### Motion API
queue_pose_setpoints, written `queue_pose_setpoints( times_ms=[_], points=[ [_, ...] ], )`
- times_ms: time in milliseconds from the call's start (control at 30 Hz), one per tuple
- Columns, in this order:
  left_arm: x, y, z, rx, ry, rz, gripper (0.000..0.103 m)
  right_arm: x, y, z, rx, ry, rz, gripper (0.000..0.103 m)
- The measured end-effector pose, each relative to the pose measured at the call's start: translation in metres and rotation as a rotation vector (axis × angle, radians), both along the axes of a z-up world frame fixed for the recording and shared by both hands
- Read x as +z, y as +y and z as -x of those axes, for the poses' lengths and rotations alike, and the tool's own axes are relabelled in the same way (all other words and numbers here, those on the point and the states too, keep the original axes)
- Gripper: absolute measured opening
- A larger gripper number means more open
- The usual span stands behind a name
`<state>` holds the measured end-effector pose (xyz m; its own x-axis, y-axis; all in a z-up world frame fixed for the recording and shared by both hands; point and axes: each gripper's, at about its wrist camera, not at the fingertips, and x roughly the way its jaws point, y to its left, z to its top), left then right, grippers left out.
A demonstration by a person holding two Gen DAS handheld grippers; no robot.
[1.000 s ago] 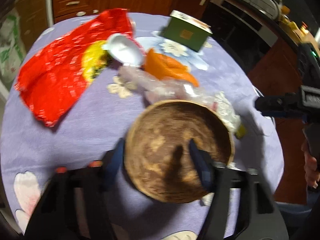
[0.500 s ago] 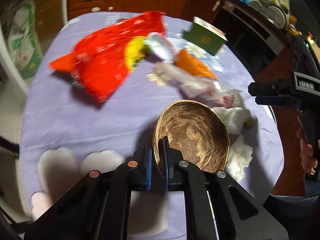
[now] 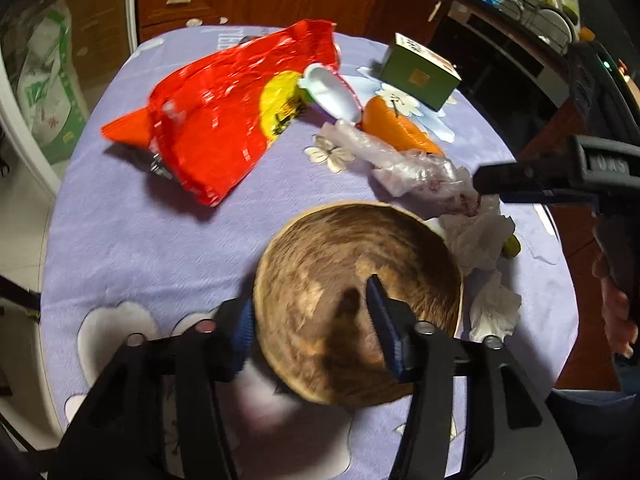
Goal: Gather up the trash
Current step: 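Grasp the coconut shell bowl rim with the left tool, then grasp the white tissue with the right tool while the left tool holds the coconut shell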
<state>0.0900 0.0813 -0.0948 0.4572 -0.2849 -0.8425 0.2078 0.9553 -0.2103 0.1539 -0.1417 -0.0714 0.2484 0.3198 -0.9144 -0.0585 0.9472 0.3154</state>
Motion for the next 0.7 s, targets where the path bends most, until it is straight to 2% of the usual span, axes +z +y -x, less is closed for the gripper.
queue_pose_setpoints(
  times_ms=[67, 100, 133, 167, 267, 367, 467, 500, 533, 567, 700],
  points=[
    [-0.001, -0.004, 0.000, -0.001, -0.024, -0.018, 0.054, -0.004, -0.007, 0.008, -0.017, 0.013, 0.002, 0.088],
    [-0.001, -0.005, 0.001, 0.006, -0.034, -0.033, 0.045, -0.006, -0.012, 0.013, -0.031, 0.022, 0.001, 0.088],
    [-0.001, -0.005, 0.002, 0.005, -0.035, -0.037, 0.023, -0.007, -0.014, 0.016, -0.040, 0.027, -0.004, 0.088],
    [-0.002, -0.002, 0.002, 0.002, -0.019, -0.002, 0.018, -0.008, -0.017, 0.020, -0.052, 0.031, -0.012, 0.088],
    [0.000, 0.004, 0.007, 0.004, -0.016, 0.016, 0.015, -0.010, -0.018, 0.034, -0.076, 0.038, -0.040, 0.088],
    [0.001, 0.009, 0.014, 0.002, -0.010, 0.012, 0.015, -0.018, -0.012, 0.039, -0.067, 0.060, -0.046, 0.077],
    [0.001, 0.019, 0.020, 0.020, -0.001, 0.013, 0.016, -0.026, -0.003, 0.031, -0.076, 0.042, -0.030, 0.061],
    [0.001, 0.021, 0.022, 0.027, 0.002, 0.015, 0.016, -0.028, -0.001, 0.030, -0.074, 0.036, -0.020, 0.040],
    [0.001, 0.024, 0.024, 0.034, 0.004, 0.017, 0.016, -0.030, 0.001, 0.029, -0.074, 0.039, -0.012, 0.012],
    [0.000, 0.026, 0.026, 0.038, 0.004, 0.017, 0.016, -0.030, 0.002, 0.031, -0.073, 0.044, -0.032, 0.007],
    [0.000, 0.031, 0.033, 0.039, 0.005, 0.016, 0.018, -0.011, 0.009, 0.048, -0.026, 0.003, -0.039, 0.007]
  ],
)
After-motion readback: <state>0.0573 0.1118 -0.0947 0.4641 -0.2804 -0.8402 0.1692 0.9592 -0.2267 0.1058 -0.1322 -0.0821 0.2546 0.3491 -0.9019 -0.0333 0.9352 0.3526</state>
